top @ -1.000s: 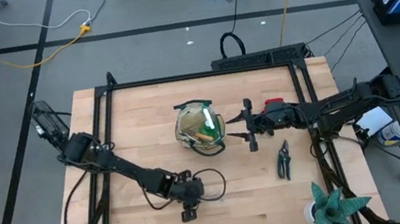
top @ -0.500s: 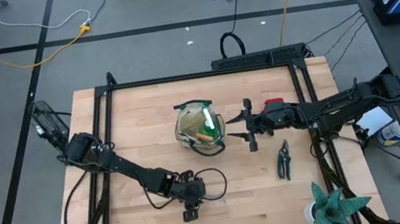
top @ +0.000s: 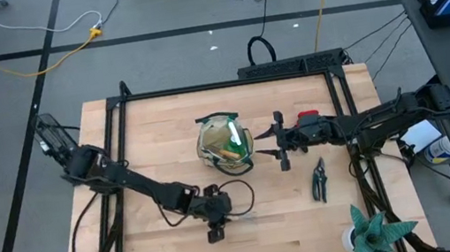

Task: Pick & Place Garden tools in Gardening bag
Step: Put the brown hand rake into the brown gardening bag

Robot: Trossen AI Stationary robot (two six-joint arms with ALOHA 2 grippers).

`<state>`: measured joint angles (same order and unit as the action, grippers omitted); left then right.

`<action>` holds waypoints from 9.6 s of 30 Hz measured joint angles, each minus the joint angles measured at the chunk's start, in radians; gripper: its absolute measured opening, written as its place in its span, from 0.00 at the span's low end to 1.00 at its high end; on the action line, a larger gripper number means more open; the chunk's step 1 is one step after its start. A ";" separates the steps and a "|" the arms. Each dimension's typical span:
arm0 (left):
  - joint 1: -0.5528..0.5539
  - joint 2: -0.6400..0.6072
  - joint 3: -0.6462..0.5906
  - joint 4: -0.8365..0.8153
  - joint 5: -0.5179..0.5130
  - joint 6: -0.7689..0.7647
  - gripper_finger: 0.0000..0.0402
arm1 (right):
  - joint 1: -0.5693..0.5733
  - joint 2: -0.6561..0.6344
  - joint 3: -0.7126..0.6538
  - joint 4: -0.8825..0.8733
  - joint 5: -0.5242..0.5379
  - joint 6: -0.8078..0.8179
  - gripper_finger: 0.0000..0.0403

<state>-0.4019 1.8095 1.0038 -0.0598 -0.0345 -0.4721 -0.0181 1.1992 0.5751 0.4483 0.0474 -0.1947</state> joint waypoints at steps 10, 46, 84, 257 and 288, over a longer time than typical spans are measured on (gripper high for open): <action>0.010 -0.084 -0.002 -0.128 -0.083 0.013 0.23 | 0.000 0.000 0.000 -0.020 0.000 0.000 0.45; 0.059 0.015 0.000 -0.207 0.086 0.062 0.23 | 0.000 0.000 0.000 -0.036 0.000 0.019 0.45; 0.052 0.010 0.000 -0.220 -0.026 0.004 0.15 | 0.000 0.000 0.000 -0.039 0.000 0.019 0.45; 0.308 -0.510 0.003 -0.411 -0.202 0.453 0.18 | 0.000 0.000 0.000 -0.106 0.001 -0.042 0.45; 0.476 -0.387 0.002 -0.224 -0.115 0.681 0.18 | 0.000 0.000 0.000 -0.118 0.000 -0.027 0.45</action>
<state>0.0746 1.4226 1.0054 -0.2834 -0.1491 0.2086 -0.0181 1.1995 0.5747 0.3302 0.0475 -0.2222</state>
